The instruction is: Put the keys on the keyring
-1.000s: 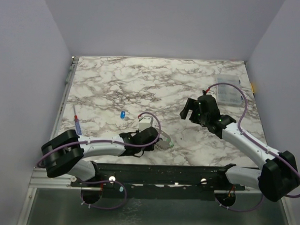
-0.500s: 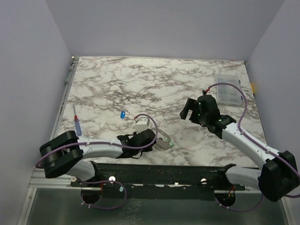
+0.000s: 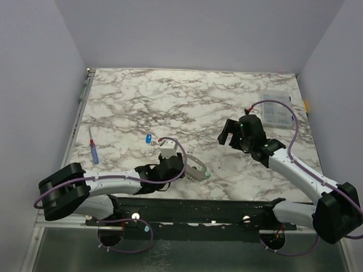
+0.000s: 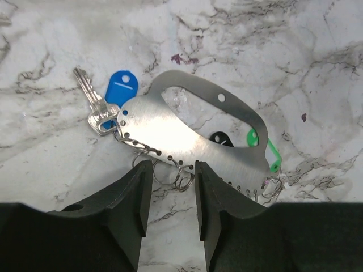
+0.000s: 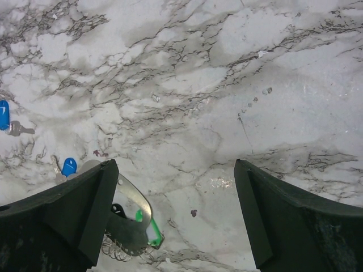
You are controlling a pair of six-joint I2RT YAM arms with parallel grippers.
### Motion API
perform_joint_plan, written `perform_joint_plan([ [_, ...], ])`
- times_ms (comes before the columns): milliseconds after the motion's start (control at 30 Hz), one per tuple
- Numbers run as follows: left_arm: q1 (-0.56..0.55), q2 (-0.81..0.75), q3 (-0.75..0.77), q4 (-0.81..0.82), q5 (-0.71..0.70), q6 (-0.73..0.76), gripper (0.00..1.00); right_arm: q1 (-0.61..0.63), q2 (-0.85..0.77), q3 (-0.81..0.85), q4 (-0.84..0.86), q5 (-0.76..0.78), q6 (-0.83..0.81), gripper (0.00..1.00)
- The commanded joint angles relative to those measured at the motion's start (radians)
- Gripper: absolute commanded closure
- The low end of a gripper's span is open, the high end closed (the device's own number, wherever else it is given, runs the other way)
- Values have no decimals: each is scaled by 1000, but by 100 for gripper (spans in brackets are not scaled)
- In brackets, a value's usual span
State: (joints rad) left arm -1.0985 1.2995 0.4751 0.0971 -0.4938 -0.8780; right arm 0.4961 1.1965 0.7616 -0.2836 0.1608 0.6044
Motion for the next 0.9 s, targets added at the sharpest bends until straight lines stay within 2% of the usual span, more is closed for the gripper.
perform_joint_plan([
  [0, -3, -79, 55, -58, -108, 210, 59, 1, -22, -5, 5, -17, -22, 6],
  [167, -3, -101, 76, -163, -85, 462, 59, 1, -19, -2, 10, -19, -34, 6],
  [300, -3, -86, 90, -171, 27, 535, 56, 1, -7, 1, 16, -31, -37, 6],
  [400, 0, -3, 168, -266, -14, 471, 54, 1, -7, 1, 17, -41, -38, 6],
  [500, 16, 84, 235, -329, -1, 413, 56, 2, -21, -4, 14, -40, -41, 6],
  [600, 53, 96, 215, -280, 50, 365, 57, 1, -35, -8, 11, -41, -45, 6],
  [733, 173, 70, 167, -221, 183, 322, 57, 1, -53, -12, 0, -40, -51, 6],
  [867, 209, 49, 124, -168, 247, 321, 57, 1, -64, -15, -2, -39, -55, 6],
])
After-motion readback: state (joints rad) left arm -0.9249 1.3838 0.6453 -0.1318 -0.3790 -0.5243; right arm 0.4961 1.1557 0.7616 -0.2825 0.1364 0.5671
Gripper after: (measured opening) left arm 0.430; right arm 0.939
